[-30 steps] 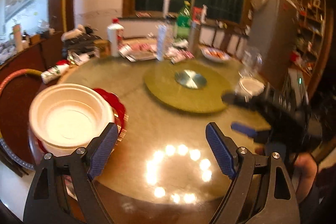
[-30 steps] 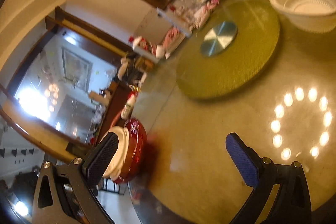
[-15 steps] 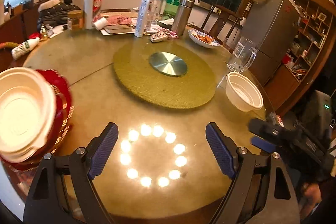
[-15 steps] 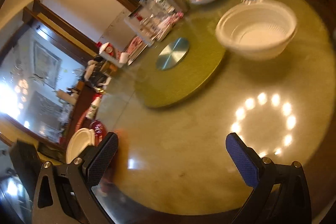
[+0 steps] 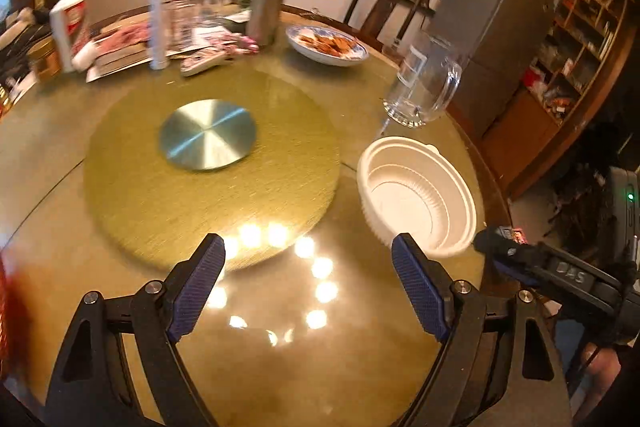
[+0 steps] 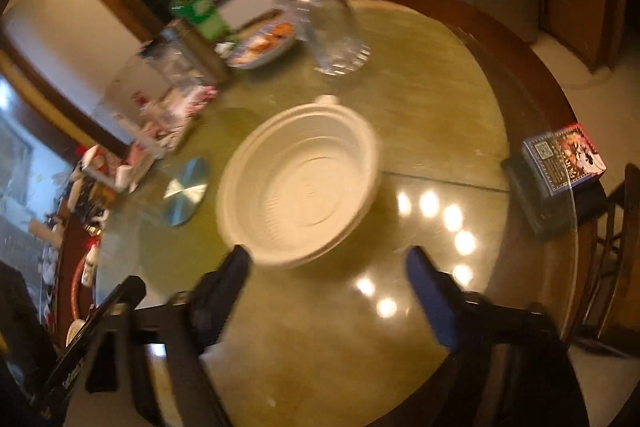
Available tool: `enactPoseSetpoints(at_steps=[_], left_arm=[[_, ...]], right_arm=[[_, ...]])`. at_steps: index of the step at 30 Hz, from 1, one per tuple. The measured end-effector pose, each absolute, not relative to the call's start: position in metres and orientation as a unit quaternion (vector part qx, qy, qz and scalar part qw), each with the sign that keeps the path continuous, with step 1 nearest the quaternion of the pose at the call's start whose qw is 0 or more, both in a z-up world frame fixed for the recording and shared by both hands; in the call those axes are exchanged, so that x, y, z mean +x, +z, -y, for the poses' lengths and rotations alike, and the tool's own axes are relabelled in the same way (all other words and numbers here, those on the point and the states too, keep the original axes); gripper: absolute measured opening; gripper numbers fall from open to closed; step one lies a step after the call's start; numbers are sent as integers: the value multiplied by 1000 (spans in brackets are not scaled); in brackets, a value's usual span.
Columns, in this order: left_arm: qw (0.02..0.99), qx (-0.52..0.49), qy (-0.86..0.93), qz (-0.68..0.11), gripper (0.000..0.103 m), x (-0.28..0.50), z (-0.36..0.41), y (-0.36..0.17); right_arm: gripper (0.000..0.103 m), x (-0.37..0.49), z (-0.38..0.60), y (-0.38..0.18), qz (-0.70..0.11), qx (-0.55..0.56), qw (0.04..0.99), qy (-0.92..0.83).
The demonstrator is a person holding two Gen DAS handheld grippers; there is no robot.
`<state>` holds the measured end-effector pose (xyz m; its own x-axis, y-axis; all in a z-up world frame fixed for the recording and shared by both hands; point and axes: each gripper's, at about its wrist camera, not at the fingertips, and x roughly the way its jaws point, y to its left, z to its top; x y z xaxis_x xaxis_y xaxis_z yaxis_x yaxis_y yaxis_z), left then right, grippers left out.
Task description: Organize plates and bowls
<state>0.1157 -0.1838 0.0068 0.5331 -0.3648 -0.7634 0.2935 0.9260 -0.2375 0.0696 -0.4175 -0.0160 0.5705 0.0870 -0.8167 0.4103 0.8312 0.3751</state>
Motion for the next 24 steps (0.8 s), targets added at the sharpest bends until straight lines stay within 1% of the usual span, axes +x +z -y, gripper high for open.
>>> enactPoseSetpoints(at_steps=[2,3,9,10,11,12,13,14,15,17,21,24], left_arm=[[872,-36,-184,-453,86,126,201,1],[868,-36,-181,-460,86,132,210,-4],[863,-29,-171,-475,86,153,240,-18],[862,-26,-170,-478,83,155,245,-20],[863,-20,-167,-477,75,156,248,-22],[864,-3,-162,-477,35,156,252,-24],[857,12,-180,-483,14,156,257,-28],[856,19,-188,-481,13,155,260,-27],[859,30,-184,-476,12,150,261,-25],[860,29,-173,-479,12,148,257,-24],[863,16,-162,-477,11,141,233,-22],[876,15,-143,-461,11,130,211,-18]], right_arm=[[62,78,432,-25,-462,287,833,-105],[61,82,441,-30,-464,292,829,-110],[59,99,462,-34,-457,309,826,-117],[59,102,462,-35,-459,307,825,-120],[52,105,461,-37,-464,303,823,-121],[36,109,459,-40,-472,298,821,-120],[28,111,456,-42,-477,294,820,-121],[21,111,453,-42,-473,301,822,-107],[13,110,449,-41,-473,299,823,-99],[12,109,436,-34,-469,276,832,-106],[12,103,421,-32,-462,284,836,-84],[12,102,400,-33,-458,282,840,-68]])
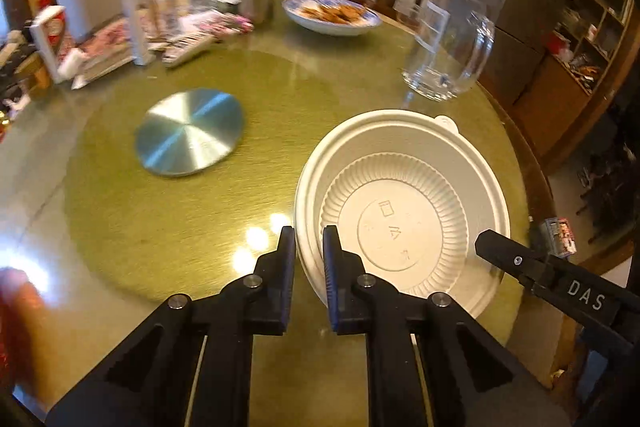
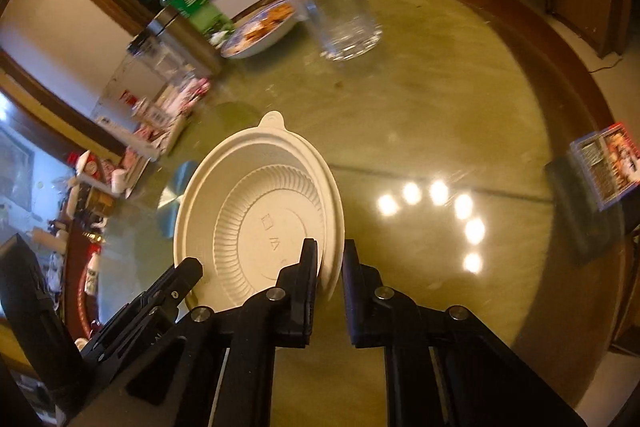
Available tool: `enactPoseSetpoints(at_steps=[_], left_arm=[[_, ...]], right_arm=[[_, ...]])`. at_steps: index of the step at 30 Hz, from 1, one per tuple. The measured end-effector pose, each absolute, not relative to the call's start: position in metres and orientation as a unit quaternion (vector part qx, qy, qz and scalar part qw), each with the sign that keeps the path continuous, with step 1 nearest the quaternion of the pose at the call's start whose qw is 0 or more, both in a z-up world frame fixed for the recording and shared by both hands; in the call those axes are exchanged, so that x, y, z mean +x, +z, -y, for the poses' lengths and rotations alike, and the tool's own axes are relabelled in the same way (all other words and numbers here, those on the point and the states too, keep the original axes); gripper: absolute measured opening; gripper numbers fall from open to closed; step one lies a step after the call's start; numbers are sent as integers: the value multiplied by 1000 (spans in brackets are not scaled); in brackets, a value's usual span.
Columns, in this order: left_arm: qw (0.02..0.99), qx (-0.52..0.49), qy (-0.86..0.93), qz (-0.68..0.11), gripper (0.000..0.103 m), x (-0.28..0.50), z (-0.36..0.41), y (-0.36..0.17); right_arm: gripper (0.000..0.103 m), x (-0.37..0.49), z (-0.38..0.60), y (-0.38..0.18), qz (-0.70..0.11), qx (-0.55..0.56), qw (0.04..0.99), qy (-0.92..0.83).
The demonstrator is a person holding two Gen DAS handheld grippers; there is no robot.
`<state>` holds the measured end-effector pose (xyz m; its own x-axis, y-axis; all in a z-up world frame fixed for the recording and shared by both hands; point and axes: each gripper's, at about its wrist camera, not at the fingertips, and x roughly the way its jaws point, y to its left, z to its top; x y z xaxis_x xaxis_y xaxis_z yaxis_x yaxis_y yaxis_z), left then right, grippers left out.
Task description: Organize plates and bowls
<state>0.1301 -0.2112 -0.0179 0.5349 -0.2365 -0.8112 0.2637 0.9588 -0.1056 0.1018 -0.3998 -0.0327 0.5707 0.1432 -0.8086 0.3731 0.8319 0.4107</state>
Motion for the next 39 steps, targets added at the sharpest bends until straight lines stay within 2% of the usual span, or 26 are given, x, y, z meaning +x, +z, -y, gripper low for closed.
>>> enactPoseSetpoints(at_steps=[18,30,39], left_arm=[[924,-34,-35,-380,11,94,73,-23],[936,-62,-59,-342,11,87,57,-24],[935,-70,-68,-341,11,88,54,-29]], right_arm=[[11,102,239,-41,-401,200,894,4],[11,92,218,-27,-336,164,927,-16],[11,89,213,-26,-321,146,935,-21]])
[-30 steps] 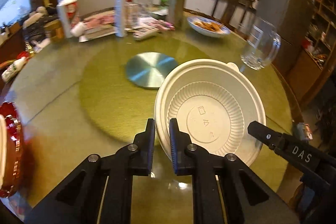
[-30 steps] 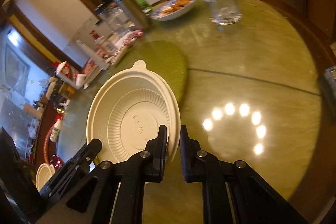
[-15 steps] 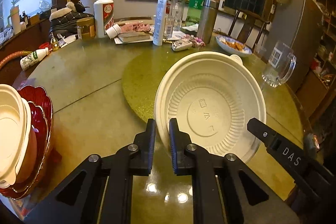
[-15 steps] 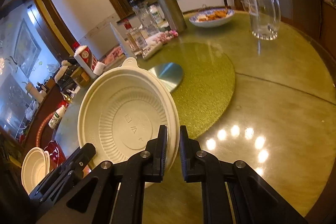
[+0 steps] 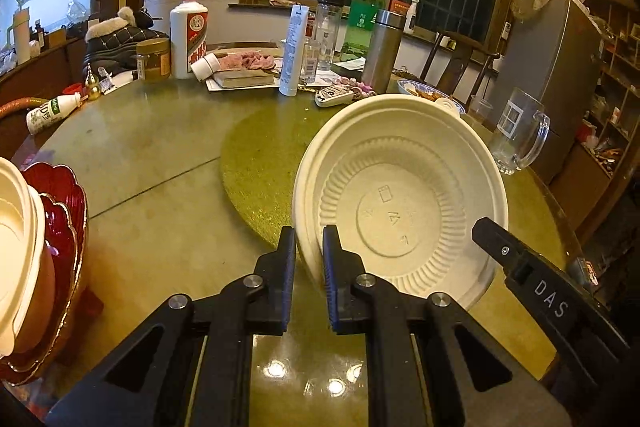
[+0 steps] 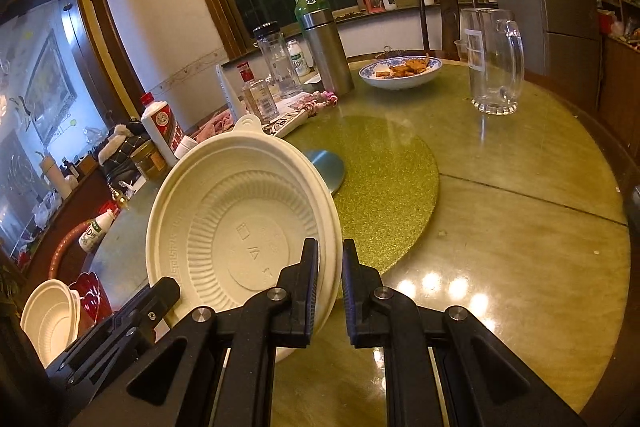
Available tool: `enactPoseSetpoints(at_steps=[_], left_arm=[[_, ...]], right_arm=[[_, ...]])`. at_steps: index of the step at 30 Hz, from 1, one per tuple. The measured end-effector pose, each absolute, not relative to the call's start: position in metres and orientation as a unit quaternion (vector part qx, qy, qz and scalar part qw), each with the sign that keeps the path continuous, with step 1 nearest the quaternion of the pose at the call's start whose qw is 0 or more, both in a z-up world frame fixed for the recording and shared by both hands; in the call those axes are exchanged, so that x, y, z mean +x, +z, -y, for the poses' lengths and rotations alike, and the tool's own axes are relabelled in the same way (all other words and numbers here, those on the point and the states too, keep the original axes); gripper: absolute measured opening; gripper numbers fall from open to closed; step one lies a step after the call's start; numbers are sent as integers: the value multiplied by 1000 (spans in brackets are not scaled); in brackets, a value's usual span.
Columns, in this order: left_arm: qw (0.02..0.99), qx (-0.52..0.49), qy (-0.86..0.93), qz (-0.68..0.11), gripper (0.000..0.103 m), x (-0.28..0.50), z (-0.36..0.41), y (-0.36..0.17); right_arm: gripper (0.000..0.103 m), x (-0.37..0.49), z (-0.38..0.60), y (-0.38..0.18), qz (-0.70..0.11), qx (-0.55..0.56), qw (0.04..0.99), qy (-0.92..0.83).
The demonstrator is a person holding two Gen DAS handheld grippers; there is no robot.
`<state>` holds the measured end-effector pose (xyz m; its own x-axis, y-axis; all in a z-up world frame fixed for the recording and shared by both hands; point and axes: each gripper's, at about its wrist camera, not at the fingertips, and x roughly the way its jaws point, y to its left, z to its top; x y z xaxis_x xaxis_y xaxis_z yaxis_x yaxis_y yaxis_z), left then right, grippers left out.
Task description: Organize plates and bowls
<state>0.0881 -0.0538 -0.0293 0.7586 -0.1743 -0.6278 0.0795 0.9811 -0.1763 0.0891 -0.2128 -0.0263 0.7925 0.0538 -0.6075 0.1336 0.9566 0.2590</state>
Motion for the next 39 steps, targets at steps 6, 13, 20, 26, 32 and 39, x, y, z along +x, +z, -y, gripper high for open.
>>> enactPoseSetpoints(at_steps=[6,13,20,26,32,39], left_arm=[[936,-70,-68,-339,12,88,53,-30],[937,-70,-68,-335,11,86,53,-31],[937,-66,-68,-335,12,85,54,-30],[938,-64,-65,-335,12,84,54,-30],[938,-63,-64,-334,12,84,55,-30],[939,-61,-62,-333,12,84,54,-30]], right_arm=[[11,86,212,-25,-317,145,937,-16],[11,84,213,-25,-317,146,937,-13],[11,84,213,-26,-319,146,936,-12],[11,84,213,-26,-320,143,936,-11],[11,84,213,-26,-321,141,937,-12],[11,84,213,-26,-321,141,937,-11]])
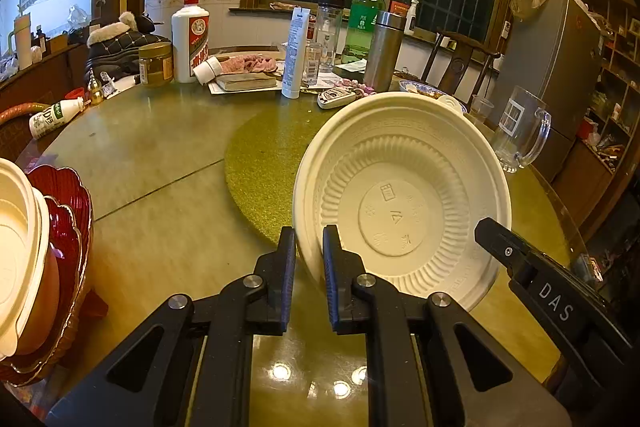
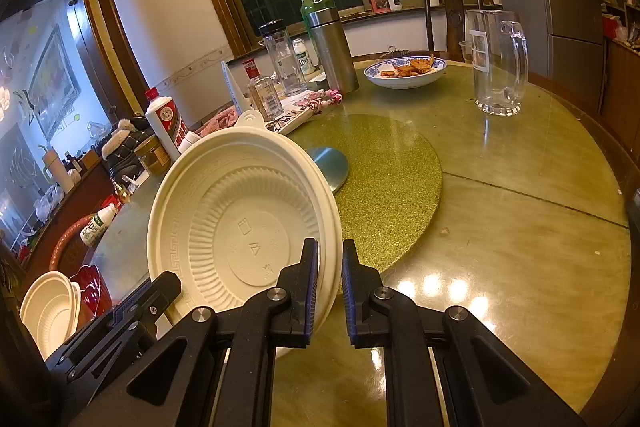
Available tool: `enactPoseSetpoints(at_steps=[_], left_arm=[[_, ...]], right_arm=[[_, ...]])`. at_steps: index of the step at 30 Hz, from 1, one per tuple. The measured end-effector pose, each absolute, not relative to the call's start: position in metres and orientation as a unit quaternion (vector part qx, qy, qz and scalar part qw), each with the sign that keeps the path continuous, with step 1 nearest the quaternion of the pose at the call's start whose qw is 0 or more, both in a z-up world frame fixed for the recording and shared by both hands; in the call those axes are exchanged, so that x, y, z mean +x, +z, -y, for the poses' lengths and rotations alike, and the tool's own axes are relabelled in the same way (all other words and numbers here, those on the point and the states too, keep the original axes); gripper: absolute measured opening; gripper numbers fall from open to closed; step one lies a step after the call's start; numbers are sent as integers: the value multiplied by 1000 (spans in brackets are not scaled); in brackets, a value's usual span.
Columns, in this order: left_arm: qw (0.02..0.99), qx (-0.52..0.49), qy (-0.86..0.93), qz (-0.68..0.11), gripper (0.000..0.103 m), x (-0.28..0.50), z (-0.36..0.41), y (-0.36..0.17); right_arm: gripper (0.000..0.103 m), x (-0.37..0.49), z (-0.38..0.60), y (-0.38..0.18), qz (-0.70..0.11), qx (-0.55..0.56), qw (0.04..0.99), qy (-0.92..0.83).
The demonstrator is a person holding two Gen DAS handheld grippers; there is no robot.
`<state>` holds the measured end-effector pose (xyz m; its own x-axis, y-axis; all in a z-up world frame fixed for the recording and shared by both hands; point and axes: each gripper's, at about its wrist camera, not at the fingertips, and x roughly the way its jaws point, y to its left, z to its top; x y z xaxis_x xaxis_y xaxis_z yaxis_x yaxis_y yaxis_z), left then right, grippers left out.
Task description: Organize plates and bowls
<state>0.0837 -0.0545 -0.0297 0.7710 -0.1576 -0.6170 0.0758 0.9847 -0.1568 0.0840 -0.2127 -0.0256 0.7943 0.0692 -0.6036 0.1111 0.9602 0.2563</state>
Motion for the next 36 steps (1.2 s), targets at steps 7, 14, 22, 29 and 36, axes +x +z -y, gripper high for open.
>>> enactPoseSetpoints(at_steps=[7,14,22,29,36], left_arm=[[940,-60,-61,-331,12,83,55,-29],[940,-59,-60,-330,12,83,55,-29],[942,-55,-56,-326,12,83,55,-26],[944,-51,-52,-322,12,82,56,-25],[945,-47,-49,-319,12,81,56,-24]], right_arm=[[11,84,212,-25,-320,140,937,-11],[11,85,212,-25,-319,140,937,-10],[11,86,211,-23,-316,138,938,-9],[11,85,212,-22,-314,135,940,-7],[11,85,211,-21,-311,131,941,-7]])
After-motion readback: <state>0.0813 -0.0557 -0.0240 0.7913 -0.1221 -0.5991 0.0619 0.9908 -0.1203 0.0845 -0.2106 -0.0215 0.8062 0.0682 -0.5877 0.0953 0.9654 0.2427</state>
